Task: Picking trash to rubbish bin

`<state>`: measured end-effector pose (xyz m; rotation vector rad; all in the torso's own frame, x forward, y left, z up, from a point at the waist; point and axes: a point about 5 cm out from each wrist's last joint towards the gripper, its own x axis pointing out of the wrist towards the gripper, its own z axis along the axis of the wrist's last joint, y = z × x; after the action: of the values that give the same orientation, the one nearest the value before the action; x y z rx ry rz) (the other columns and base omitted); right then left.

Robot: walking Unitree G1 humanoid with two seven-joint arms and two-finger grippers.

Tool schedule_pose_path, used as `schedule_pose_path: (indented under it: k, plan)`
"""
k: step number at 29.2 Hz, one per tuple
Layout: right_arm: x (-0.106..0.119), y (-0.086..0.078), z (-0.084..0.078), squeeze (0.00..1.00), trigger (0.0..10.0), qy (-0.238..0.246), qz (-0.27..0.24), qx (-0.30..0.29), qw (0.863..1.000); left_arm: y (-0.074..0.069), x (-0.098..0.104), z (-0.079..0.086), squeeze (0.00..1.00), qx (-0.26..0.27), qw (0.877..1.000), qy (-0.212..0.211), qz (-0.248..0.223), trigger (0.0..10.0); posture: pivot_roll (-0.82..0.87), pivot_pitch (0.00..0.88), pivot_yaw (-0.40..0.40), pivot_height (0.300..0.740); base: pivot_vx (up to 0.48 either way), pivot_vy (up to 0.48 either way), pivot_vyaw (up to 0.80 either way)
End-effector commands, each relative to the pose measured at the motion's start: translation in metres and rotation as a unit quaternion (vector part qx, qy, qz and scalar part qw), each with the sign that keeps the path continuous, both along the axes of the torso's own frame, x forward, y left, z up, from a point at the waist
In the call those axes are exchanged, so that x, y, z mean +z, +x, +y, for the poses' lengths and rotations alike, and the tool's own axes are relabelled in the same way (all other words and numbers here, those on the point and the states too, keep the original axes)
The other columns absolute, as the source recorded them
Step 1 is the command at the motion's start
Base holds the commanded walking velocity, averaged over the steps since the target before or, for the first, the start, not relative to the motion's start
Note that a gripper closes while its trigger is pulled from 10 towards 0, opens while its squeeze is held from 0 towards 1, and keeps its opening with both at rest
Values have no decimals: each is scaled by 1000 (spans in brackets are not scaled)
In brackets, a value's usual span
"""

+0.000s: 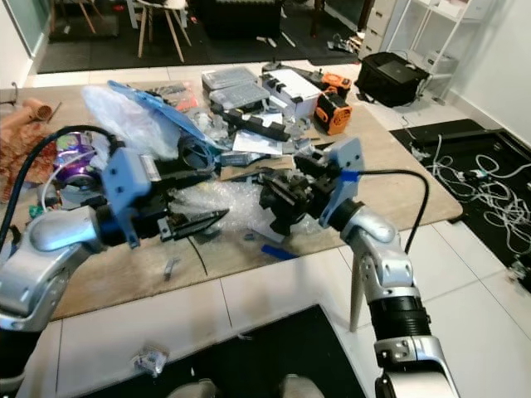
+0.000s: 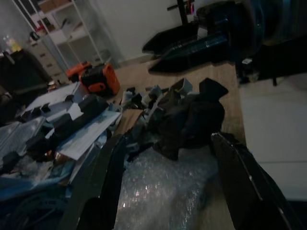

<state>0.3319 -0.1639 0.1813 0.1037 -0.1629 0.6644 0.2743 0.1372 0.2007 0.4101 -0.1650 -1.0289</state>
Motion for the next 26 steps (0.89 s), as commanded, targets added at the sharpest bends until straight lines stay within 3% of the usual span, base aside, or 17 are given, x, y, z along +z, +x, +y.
schedule_pose_path:
  k: [1, 2, 9, 16, 18, 20, 21, 22, 26]
  plan:
    - [3, 3, -15, 0, 10000, 9, 11, -29, 999, 4, -6, -12, 0, 6, 1000, 8, 1, 10000, -69, 0, -41, 740, 0, 0, 0]
    - [8, 5, -27, 0, 10000, 8, 9, -52, 999, 11, -8, -19, 0, 27, 999, 14, -12, 10000, -70, 0, -40, 740, 0, 0, 0]
    - [15, 8, -38, 0, 10000, 13, 8, -70, 997, 23, -6, -22, 0, 75, 997, 15, -32, 10000, -67, 0, -42, 740, 0, 0, 0]
    - [18, 9, -38, 0, 10000, 9, 10, -71, 997, 21, -12, -27, 0, 65, 996, 45, -39, 10000, -63, 0, -43, 740, 0, 0, 0]
    - [16, 8, -36, 0, 10000, 2, 28, -54, 998, 14, -17, -32, 0, 29, 995, 82, -37, 10000, -60, 0, -42, 740, 0, 0, 0]
    - [16, 8, -35, 0, 10000, -2, 34, -44, 998, 13, -19, -33, 0, 21, 995, 89, -36, 10000, -60, 0, -42, 740, 0, 0, 0]
    - [15, 6, -33, 0, 10000, -9, 39, -30, 999, 12, -19, -34, 0, 13, 995, 92, -34, 10000, -60, 0, -41, 740, 0, 0, 0]
    - [10, -1, -33, 0, 10000, -57, 61, 14, 996, 8, -19, -38, 0, -7, 995, 98, -27, 10000, -60, 0, -40, 740, 0, 0, 0]
    - [5, -19, -40, 0, 10000, -141, 81, 87, 983, 5, -16, -42, 0, -27, 995, 95, -26, 10000, -66, 0, -35, 740, 0, 0, 0]
